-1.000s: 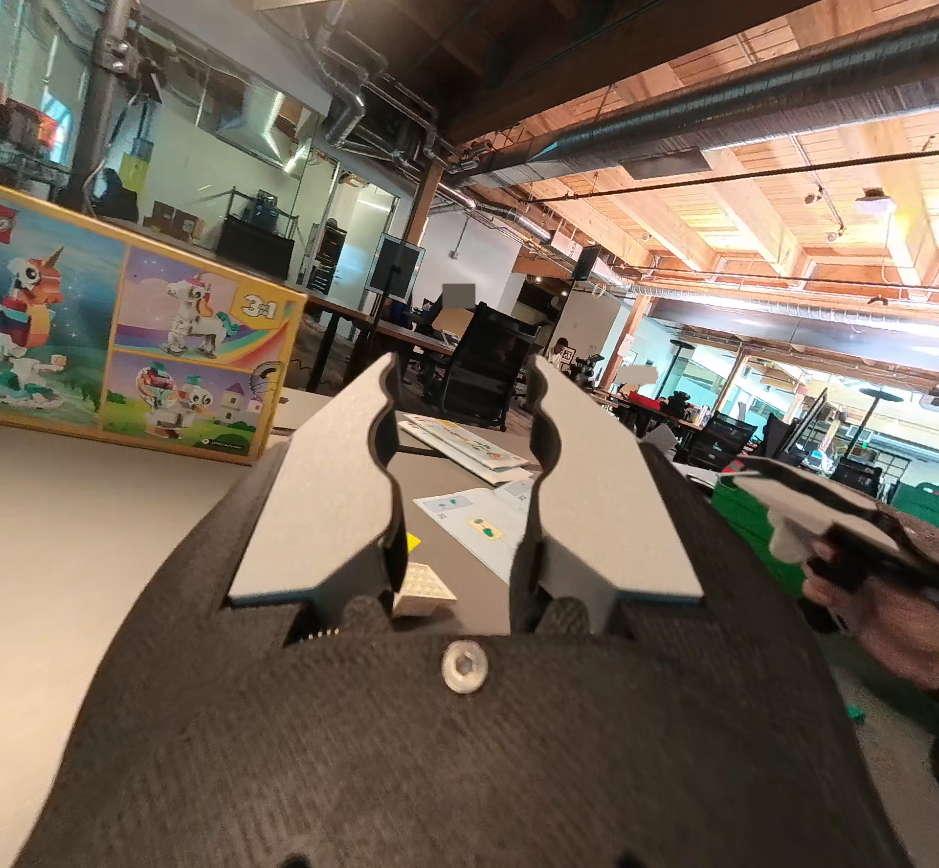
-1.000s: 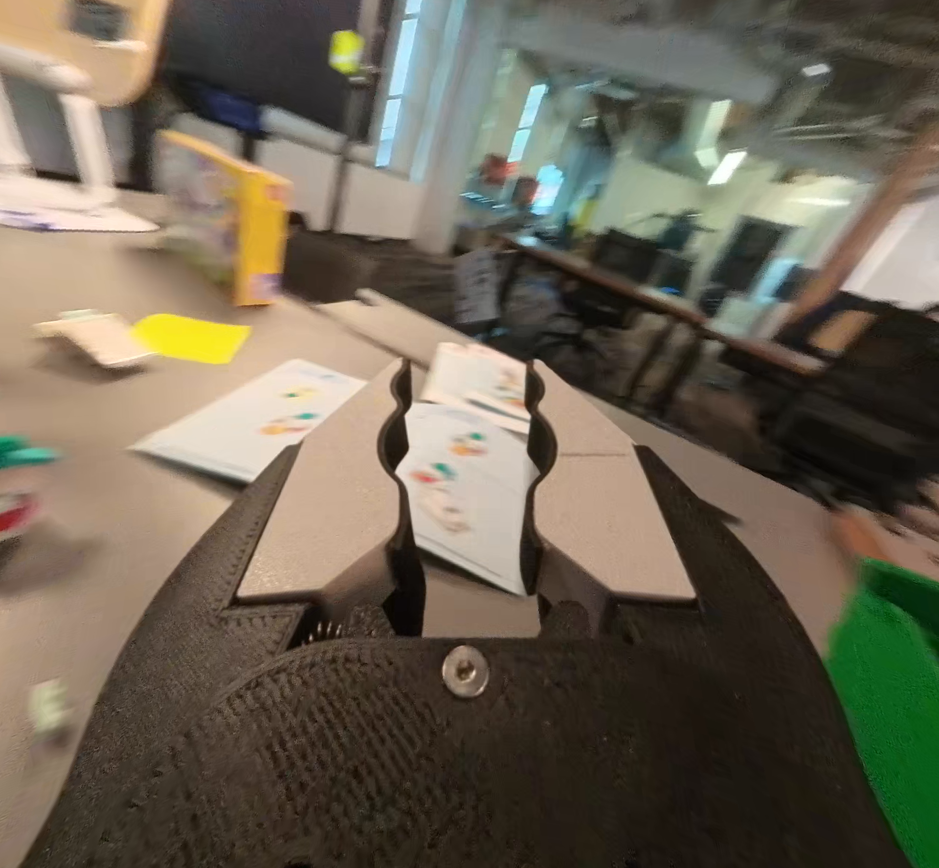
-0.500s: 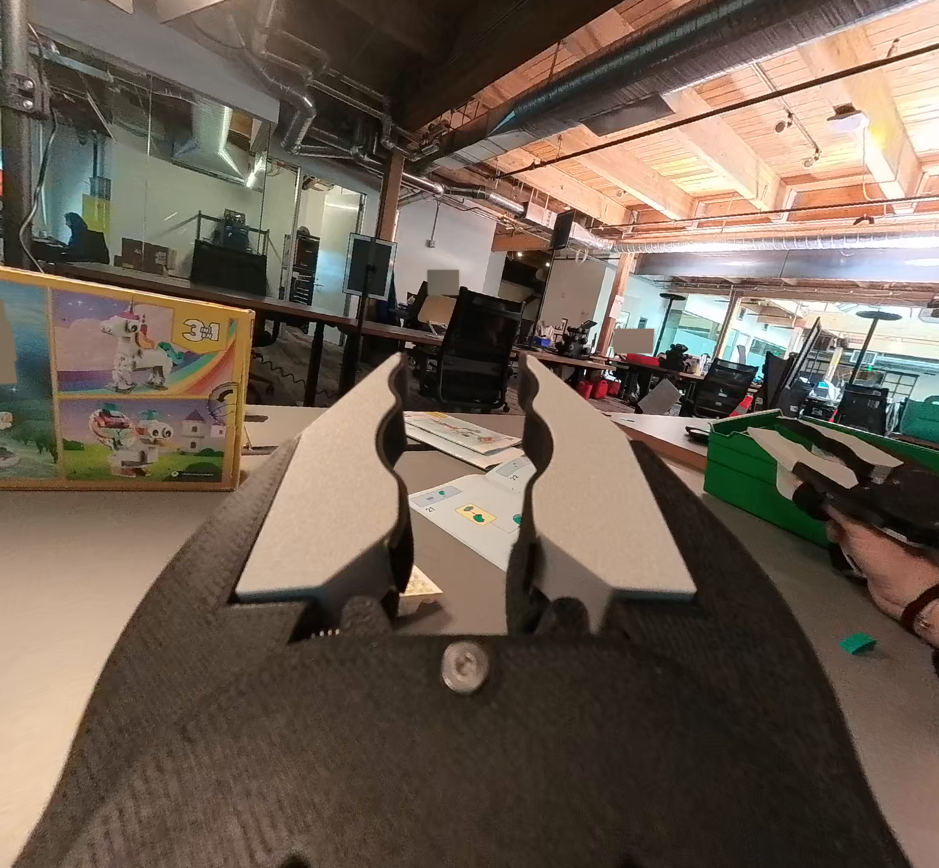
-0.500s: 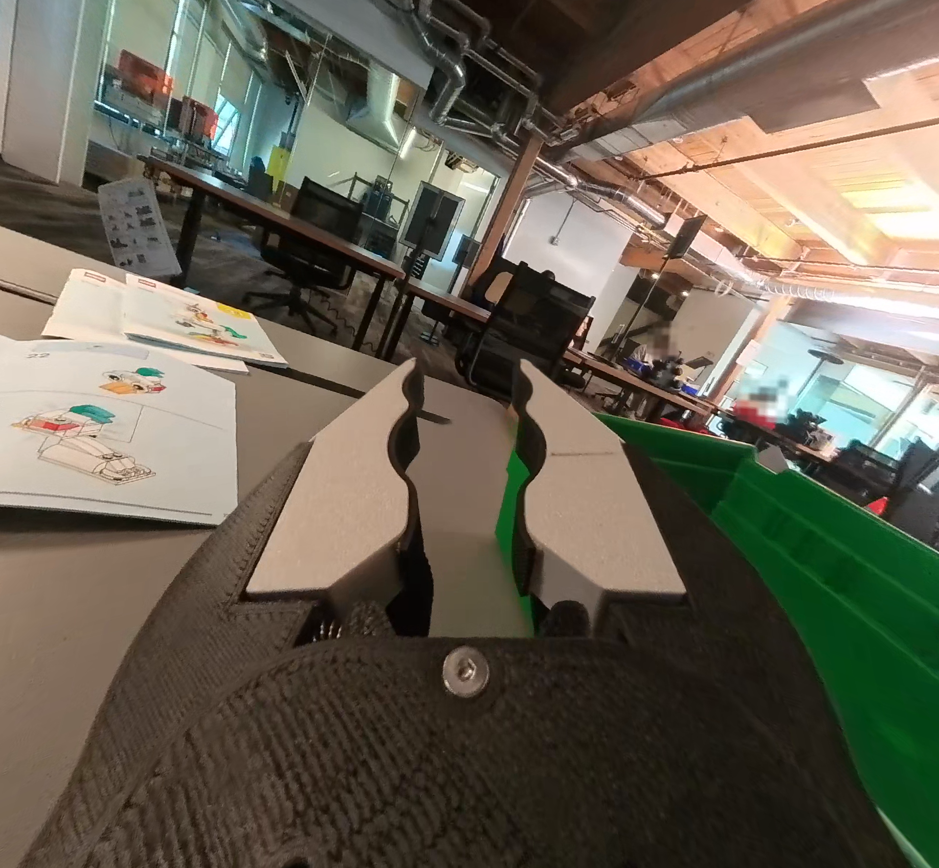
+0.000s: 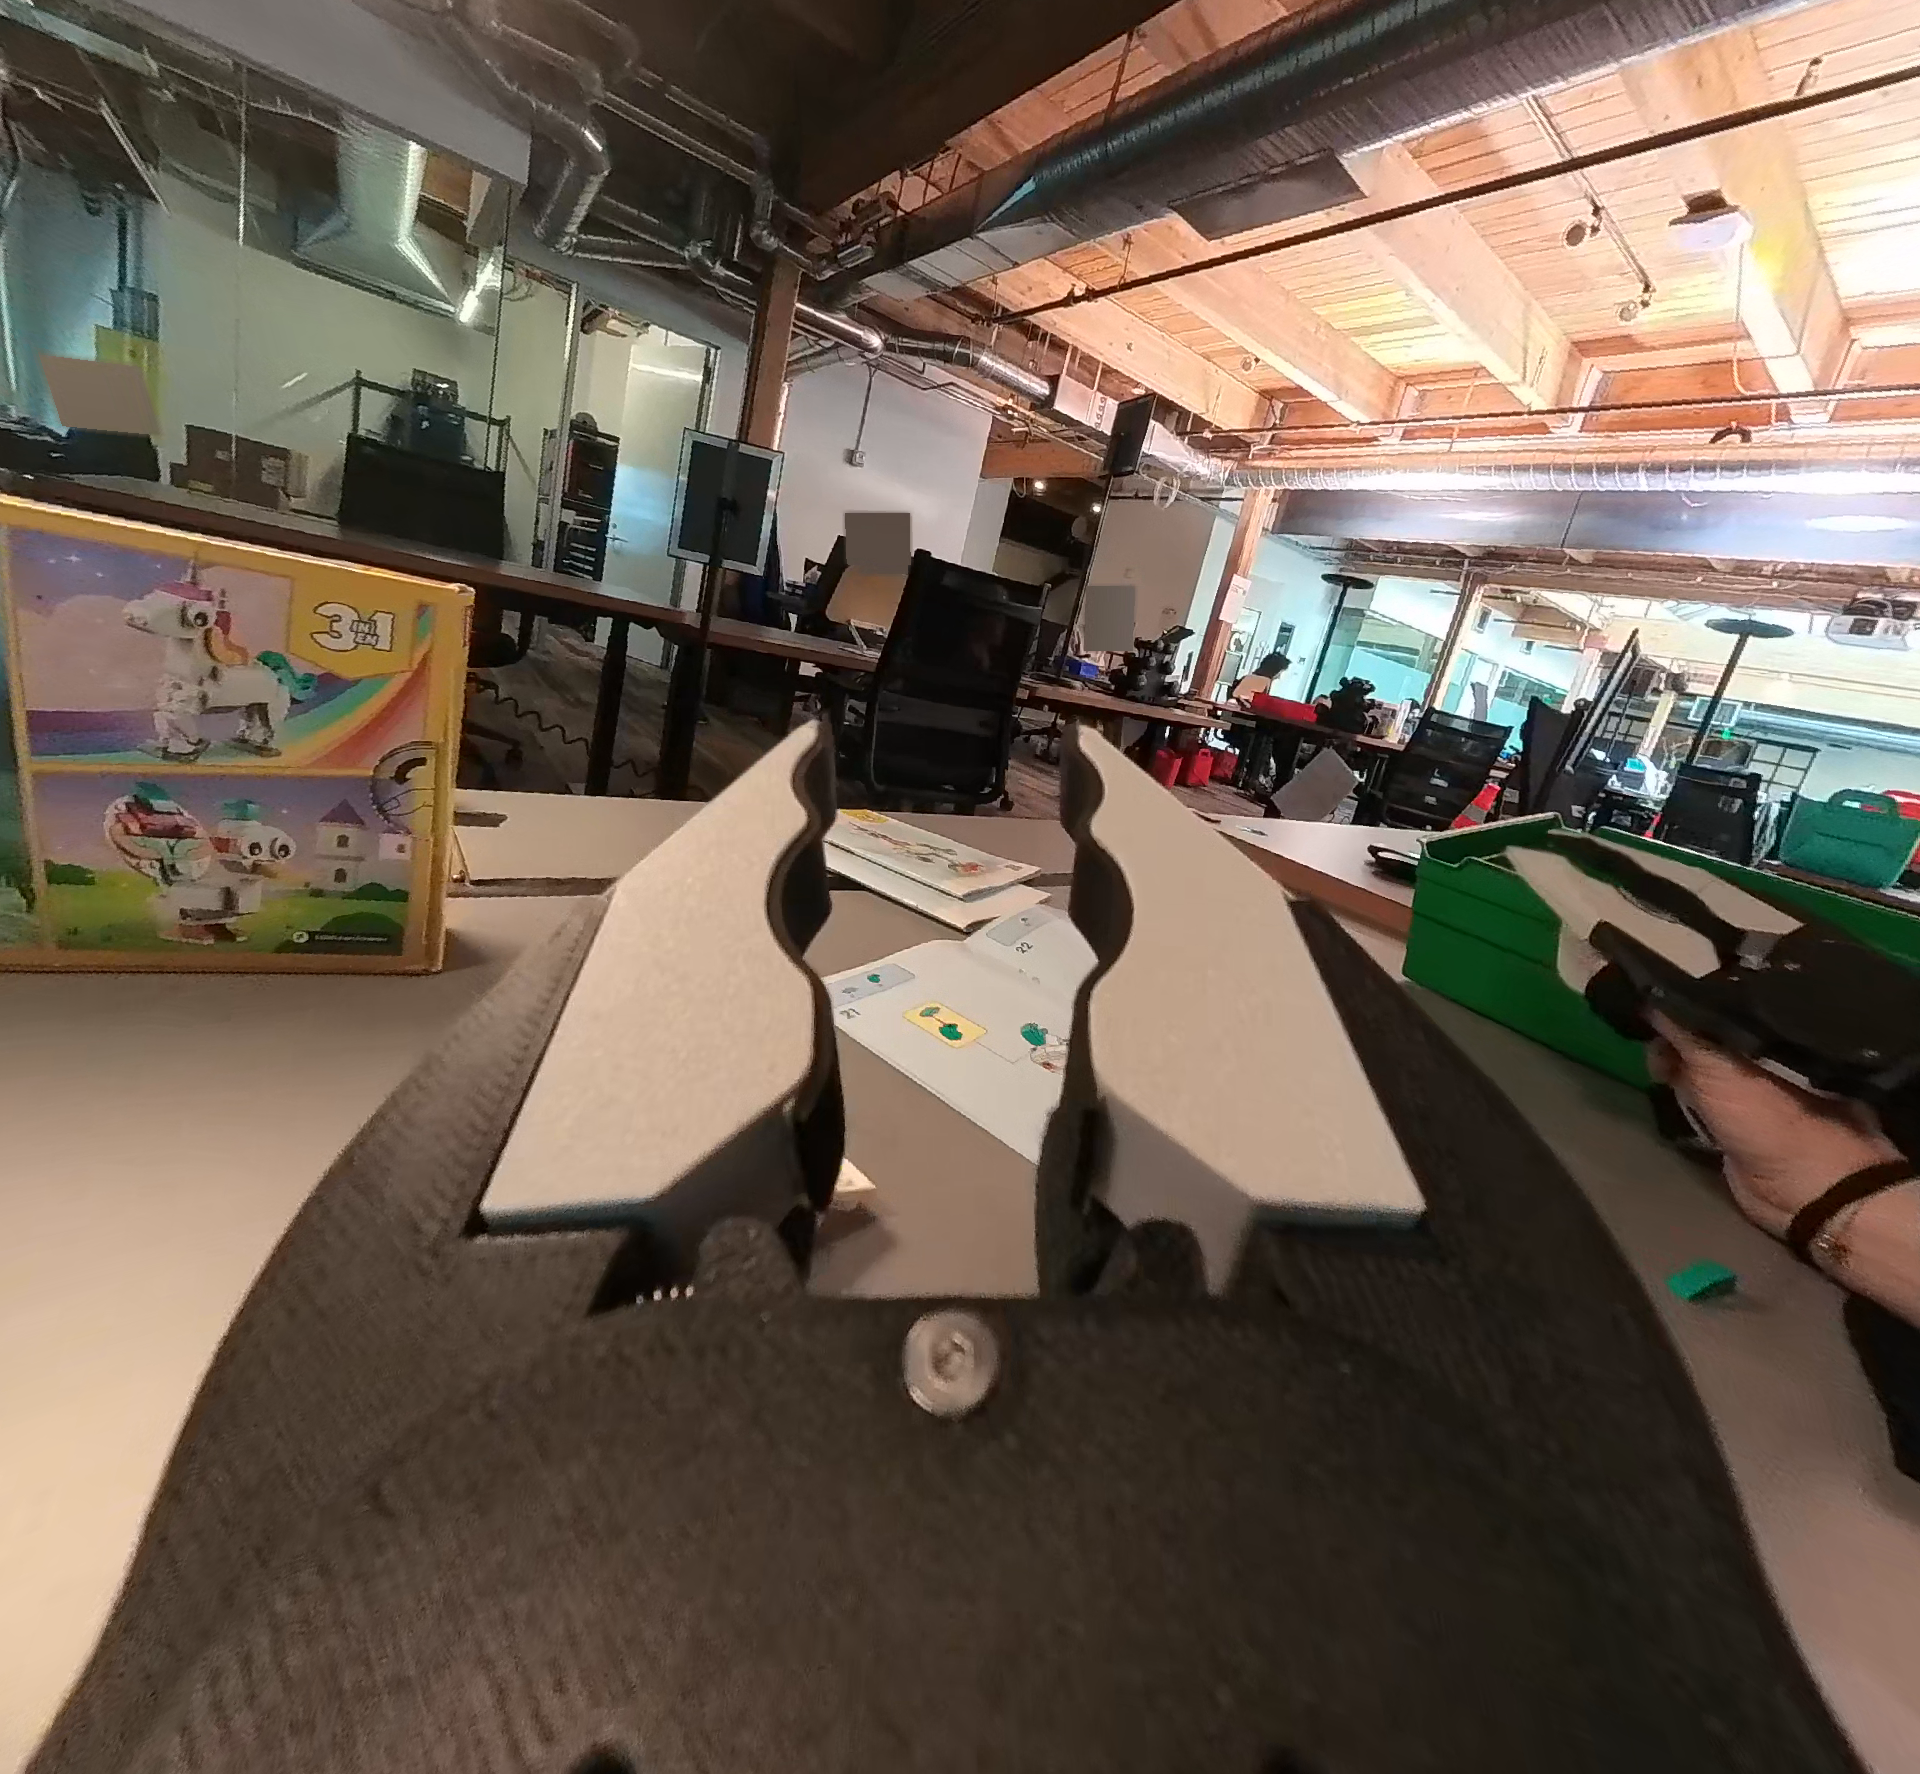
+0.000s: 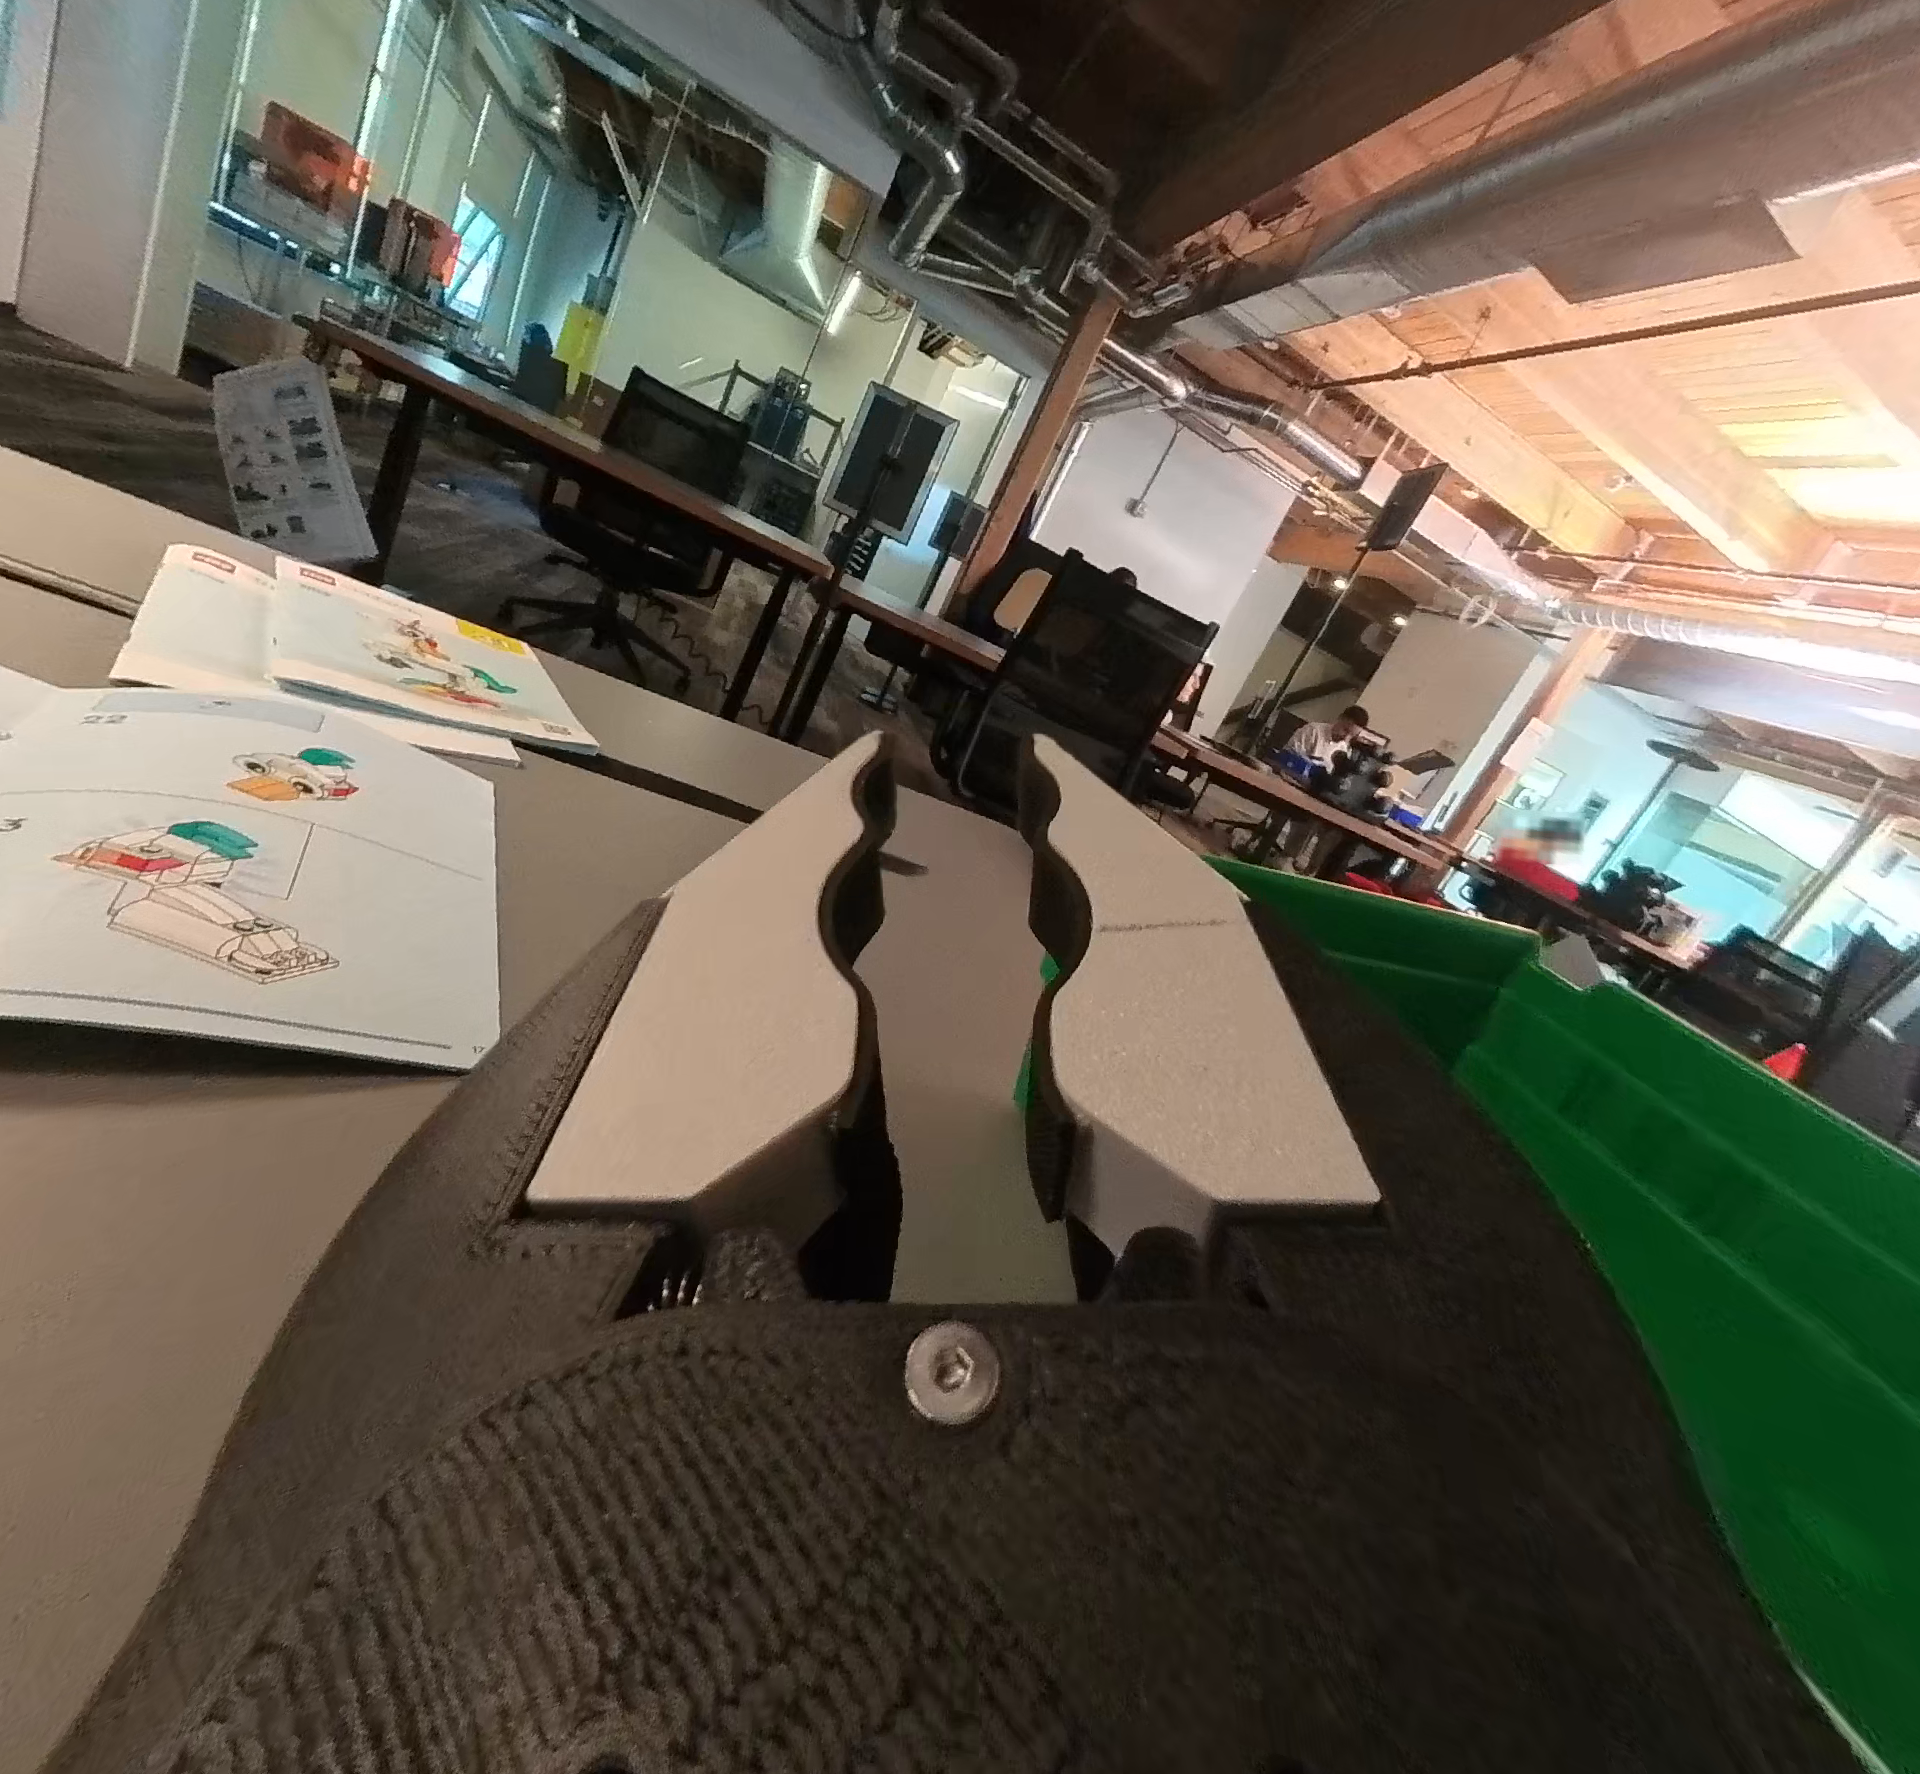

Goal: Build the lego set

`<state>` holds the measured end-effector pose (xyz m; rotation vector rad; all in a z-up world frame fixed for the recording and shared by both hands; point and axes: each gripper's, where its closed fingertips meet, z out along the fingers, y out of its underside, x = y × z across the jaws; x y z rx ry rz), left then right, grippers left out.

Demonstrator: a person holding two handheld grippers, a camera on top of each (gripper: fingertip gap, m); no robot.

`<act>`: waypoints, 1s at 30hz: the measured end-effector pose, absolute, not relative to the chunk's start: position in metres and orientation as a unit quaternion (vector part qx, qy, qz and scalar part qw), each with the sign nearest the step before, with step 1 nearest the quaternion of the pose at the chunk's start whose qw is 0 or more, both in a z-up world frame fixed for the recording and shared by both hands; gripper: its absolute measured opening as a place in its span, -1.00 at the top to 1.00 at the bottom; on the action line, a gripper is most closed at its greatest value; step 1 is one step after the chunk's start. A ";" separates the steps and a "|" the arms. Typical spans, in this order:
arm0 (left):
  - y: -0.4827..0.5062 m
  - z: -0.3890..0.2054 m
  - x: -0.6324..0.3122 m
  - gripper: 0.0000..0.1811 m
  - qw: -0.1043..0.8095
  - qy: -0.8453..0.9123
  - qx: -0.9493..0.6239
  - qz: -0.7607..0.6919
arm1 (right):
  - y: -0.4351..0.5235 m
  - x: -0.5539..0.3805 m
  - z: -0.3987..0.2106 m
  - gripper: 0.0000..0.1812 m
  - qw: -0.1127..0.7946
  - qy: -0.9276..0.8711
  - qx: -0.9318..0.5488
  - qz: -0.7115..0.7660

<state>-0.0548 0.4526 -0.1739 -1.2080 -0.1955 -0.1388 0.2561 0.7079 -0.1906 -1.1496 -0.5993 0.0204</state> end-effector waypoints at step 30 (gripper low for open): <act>0.458 -0.176 -0.039 0.37 0.808 -0.047 -0.588 -0.003 | 0.711 0.254 -0.196 0.77 0.790 -0.283 -0.543 0.034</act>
